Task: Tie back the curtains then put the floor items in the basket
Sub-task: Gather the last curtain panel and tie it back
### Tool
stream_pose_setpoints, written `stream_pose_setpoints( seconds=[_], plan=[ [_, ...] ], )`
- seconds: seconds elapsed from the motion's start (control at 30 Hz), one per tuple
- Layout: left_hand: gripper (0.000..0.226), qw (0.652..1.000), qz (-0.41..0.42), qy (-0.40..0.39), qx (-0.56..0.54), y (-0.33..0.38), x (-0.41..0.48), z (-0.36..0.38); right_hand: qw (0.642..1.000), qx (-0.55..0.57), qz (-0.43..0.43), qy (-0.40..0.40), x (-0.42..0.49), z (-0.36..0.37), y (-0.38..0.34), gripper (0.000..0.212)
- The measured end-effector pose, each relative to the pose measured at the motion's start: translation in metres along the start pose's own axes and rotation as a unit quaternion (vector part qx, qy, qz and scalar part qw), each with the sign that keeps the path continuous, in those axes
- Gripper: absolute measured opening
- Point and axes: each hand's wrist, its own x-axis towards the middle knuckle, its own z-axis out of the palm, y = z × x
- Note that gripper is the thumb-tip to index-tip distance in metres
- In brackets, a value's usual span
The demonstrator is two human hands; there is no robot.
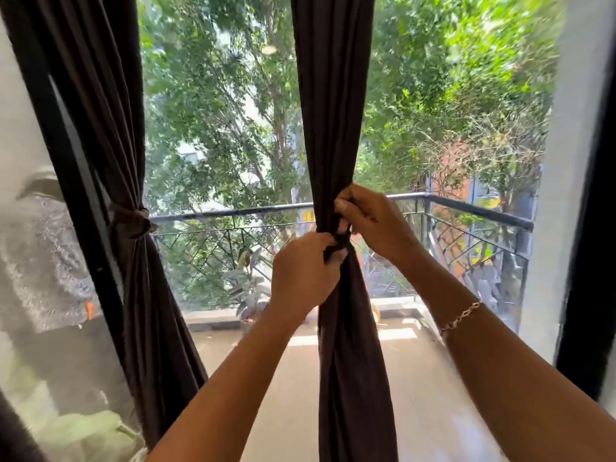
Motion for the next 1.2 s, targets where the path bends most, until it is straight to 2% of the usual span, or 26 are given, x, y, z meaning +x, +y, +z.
stream_pose_setpoints(
  seconds=[0.1, 0.17, 0.23, 0.3, 0.4, 0.5, 0.6, 0.7, 0.8, 1.03, 1.13, 1.2],
  plan=[
    [0.019, 0.977, -0.061, -0.138, -0.152, 0.003, 0.01, -0.013, 0.982, 0.173, 0.072, -0.024, -0.019, -0.006, -0.002, 0.021],
    [0.018, 0.959, -0.072, -0.195, -0.193, 0.006, 0.013, -0.02, 0.948, 0.296, 0.115, -0.004, -0.033, -0.008, -0.003, 0.018],
    [0.017, 0.944, -0.076, -0.235, -0.22, 0.008, 0.013, -0.024, 0.902, 0.401, 0.15, 0.053, -0.047, -0.011, -0.004, 0.016],
    [0.016, 0.923, -0.097, -0.268, -0.259, 0.01, 0.011, -0.026, 0.883, 0.419, 0.181, 0.108, -0.061, -0.011, -0.004, 0.016],
    [0.019, 0.906, -0.113, -0.279, -0.296, 0.009, 0.011, -0.022, 0.915, 0.324, 0.217, 0.101, -0.078, -0.005, -0.003, 0.018],
    [0.022, 0.905, -0.109, -0.269, -0.312, 0.009, 0.012, -0.017, 0.942, 0.253, 0.214, 0.053, -0.081, -0.003, -0.002, 0.01],
    [0.023, 0.895, -0.101, -0.238, -0.363, 0.007, 0.009, -0.009, 0.952, 0.218, 0.206, 0.055, -0.076, -0.006, 0.005, 0.012],
    [0.016, 0.897, -0.105, -0.122, -0.411, 0.01, 0.004, 0.003, 0.952, 0.211, 0.212, 0.06, -0.072, -0.013, 0.013, 0.019],
    [0.022, 0.892, -0.102, -0.04, -0.439, 0.012, 0.005, 0.012, 0.952, 0.203, 0.217, 0.073, -0.065, -0.019, 0.019, 0.023],
    [0.02, 0.881, -0.12, 0.038, -0.456, -0.006, 0.02, 0.017, 0.92, 0.256, 0.248, 0.162, -0.041, -0.044, 0.052, 0.027],
    [0.024, 0.894, -0.113, 0.079, -0.426, -0.006, 0.021, 0.021, 0.907, 0.277, 0.27, 0.166, -0.034, -0.046, 0.065, 0.028],
    [0.024, 0.899, -0.101, 0.086, -0.417, -0.005, 0.021, 0.024, 0.909, 0.283, 0.273, 0.139, -0.034, -0.045, 0.071, 0.028]
  ],
)
